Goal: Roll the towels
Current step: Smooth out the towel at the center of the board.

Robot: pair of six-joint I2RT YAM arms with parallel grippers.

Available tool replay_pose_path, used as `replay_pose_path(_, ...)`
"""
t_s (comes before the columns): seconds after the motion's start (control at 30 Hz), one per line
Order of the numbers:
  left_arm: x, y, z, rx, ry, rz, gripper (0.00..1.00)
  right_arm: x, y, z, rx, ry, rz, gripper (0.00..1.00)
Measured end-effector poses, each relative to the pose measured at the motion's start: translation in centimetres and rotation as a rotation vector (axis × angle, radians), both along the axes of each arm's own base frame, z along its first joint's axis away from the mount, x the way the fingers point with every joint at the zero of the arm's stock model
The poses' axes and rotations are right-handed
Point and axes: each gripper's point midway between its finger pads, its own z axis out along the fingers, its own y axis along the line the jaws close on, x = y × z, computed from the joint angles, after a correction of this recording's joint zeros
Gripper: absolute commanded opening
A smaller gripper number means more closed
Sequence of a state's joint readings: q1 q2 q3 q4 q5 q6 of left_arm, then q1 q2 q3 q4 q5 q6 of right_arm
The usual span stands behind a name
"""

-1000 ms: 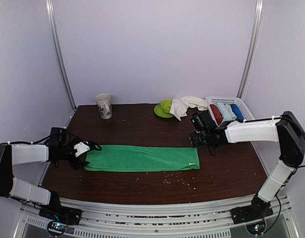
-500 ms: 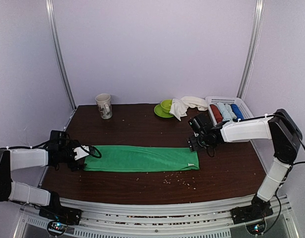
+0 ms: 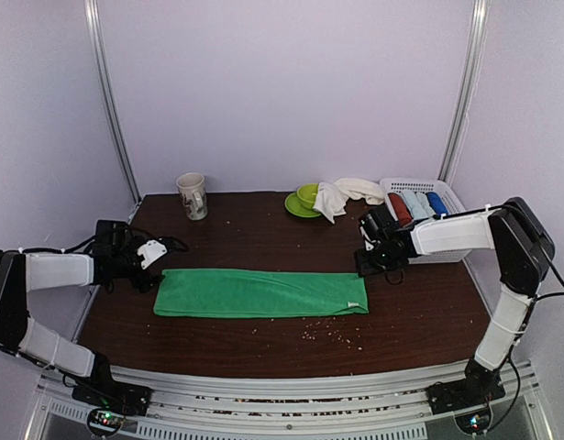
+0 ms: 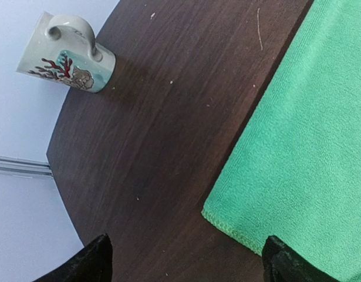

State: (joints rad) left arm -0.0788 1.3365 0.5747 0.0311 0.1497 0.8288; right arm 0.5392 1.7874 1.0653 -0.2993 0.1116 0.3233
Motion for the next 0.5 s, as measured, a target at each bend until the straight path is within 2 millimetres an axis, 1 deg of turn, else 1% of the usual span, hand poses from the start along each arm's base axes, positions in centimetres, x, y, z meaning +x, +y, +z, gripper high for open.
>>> replay_pose_path(0.17, -0.5, 0.0, -1.1, -0.001, 0.019, 0.016, 0.9, -0.5, 0.9, -1.0, 0.073, 0.056, 0.022, 0.48)
replay_pose_path(0.33, -1.6, -0.8, -2.1, 0.013, 0.039, -0.006, 0.9, -1.2, 1.7, -1.7, 0.119, 0.099, 0.036, 0.46)
replay_pose_path(0.5, -1.7, -0.9, -2.2, 0.024, 0.028, -0.003, 0.9, -1.8, 1.9, -2.2, 0.142, 0.119, 0.034, 0.45)
